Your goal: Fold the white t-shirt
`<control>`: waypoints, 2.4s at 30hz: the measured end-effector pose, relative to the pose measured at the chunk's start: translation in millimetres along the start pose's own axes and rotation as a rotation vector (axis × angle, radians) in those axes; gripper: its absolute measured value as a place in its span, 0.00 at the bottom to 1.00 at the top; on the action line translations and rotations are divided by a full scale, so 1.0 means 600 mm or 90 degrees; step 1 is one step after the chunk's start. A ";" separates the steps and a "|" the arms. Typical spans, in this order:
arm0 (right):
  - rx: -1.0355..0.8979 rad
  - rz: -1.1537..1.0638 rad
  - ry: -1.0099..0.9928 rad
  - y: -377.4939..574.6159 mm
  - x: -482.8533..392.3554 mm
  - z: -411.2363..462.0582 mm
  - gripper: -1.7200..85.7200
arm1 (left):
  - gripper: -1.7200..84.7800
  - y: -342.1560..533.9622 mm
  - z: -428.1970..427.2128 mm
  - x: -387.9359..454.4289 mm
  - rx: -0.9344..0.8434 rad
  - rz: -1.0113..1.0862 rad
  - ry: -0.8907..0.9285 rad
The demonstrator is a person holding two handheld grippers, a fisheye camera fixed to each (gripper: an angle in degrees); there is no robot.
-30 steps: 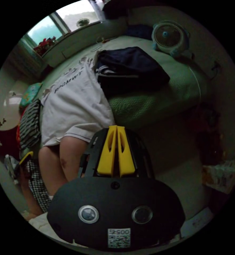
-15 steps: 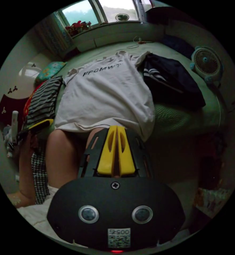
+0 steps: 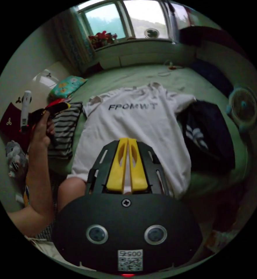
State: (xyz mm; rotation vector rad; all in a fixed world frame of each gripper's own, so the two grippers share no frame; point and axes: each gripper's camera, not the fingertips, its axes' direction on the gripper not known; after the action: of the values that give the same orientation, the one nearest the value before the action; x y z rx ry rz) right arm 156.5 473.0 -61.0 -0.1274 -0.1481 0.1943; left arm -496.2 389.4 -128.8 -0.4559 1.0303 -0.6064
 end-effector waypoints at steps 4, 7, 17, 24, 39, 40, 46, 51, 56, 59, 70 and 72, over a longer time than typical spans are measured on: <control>-0.014 -0.074 -0.007 -0.130 -0.092 0.095 0.01 | 0.03 -0.050 0.061 -0.058 -0.024 -0.080 0.018; -0.021 -0.142 -0.058 -0.211 -0.165 0.171 0.02 | 0.03 -0.062 0.107 -0.107 -0.097 -0.138 0.060; -0.096 -0.293 -0.136 -0.425 -0.435 0.474 0.10 | 0.02 -0.178 0.092 -0.197 -0.029 -0.166 0.176; -0.122 -0.286 -0.058 -0.488 -0.573 0.634 0.06 | 0.01 -0.240 0.103 -0.249 -0.028 -0.188 0.206; -0.022 -0.300 -0.035 -0.516 -0.606 0.641 0.04 | 0.01 -0.354 0.133 -0.272 -0.064 -0.154 0.200; -0.052 -0.306 -0.021 -0.521 -0.614 0.667 0.05 | 0.01 -0.358 0.134 -0.272 -0.066 -0.151 0.196; -0.079 -0.255 -0.008 -0.545 -0.637 0.770 0.07 | 0.01 -0.391 0.144 -0.284 -0.070 -0.164 0.202; -0.100 -0.248 0.013 -0.563 -0.647 0.826 0.04 | 0.01 -0.416 0.142 -0.284 -0.062 -0.157 0.205; -0.072 -0.247 -0.030 -0.578 -0.638 0.820 0.00 | 0.01 -0.435 0.148 -0.283 -0.067 -0.155 0.214; -0.036 -0.249 -0.063 -0.585 -0.632 0.788 0.00 | 0.01 -0.445 0.153 -0.279 -0.072 -0.147 0.204; -0.017 -0.415 -0.271 -0.540 -0.652 0.768 0.01 | 0.01 -0.468 0.171 -0.280 -0.112 -0.192 0.117; -0.054 -0.388 -0.305 -0.552 -0.647 0.796 0.02 | 0.01 -0.470 0.175 -0.282 -0.118 -0.202 0.122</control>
State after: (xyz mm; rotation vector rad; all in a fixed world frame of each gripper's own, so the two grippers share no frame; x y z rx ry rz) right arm -235.4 126.1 402.0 -0.1130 -0.6613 -0.3958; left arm -537.0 296.7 201.4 -0.7436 1.2128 -0.8528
